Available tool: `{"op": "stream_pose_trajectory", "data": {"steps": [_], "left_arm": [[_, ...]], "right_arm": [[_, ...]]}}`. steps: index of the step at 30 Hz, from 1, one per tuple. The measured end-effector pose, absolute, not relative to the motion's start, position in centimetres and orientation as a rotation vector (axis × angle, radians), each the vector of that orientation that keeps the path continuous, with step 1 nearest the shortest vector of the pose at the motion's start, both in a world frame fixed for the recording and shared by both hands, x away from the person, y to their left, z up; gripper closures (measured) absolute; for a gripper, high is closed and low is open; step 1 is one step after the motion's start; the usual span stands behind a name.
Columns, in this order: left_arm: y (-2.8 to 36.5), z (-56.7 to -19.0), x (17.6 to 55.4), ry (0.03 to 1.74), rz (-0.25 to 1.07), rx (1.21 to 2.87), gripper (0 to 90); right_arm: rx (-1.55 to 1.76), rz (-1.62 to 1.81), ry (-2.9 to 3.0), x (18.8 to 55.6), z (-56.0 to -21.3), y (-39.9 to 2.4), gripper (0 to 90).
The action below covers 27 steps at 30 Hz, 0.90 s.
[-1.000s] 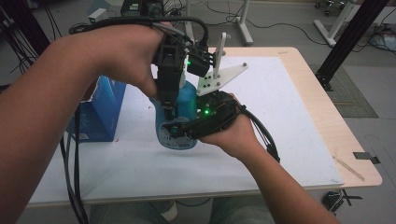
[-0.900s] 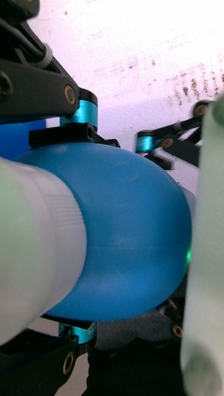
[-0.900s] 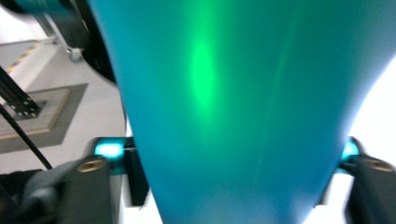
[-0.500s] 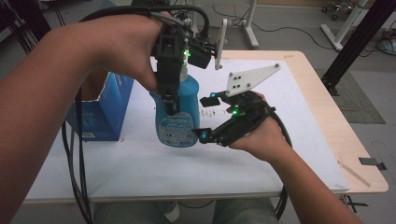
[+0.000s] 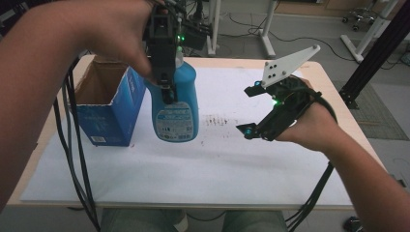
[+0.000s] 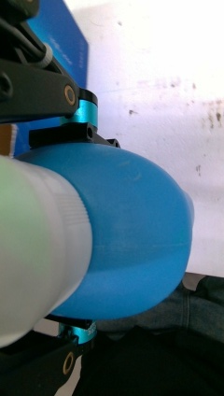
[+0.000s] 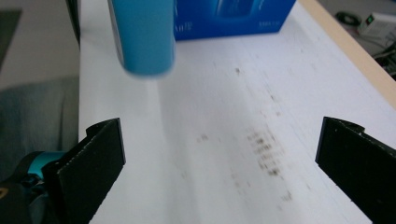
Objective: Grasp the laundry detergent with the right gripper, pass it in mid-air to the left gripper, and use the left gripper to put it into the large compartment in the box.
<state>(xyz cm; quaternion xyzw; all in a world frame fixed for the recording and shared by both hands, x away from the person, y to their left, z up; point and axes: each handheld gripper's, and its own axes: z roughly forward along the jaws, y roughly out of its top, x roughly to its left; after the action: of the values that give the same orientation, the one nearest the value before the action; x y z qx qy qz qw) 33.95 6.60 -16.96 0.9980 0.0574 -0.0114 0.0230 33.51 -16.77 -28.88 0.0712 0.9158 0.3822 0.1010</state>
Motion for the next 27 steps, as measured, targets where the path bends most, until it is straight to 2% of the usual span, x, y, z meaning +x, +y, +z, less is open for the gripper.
{"op": "stream_pose_trajectory", "data": {"steps": [8,16,27], "left_arm": [[9.3,-13.3,34.3,0.408,0.012,3.054,38.0],[12.6,-11.3,35.4,0.681,-0.049,2.953,38.0],[16.6,-9.1,36.9,1.253,0.013,2.743,37.8]], "right_arm": [[0.157,0.78,2.801,35.0,-26.7,-17.7,0.5],[0.138,0.699,2.797,35.3,-25.3,-18.4,0.5],[0.135,0.696,2.787,35.1,-25.3,-18.6,0.6]]}}
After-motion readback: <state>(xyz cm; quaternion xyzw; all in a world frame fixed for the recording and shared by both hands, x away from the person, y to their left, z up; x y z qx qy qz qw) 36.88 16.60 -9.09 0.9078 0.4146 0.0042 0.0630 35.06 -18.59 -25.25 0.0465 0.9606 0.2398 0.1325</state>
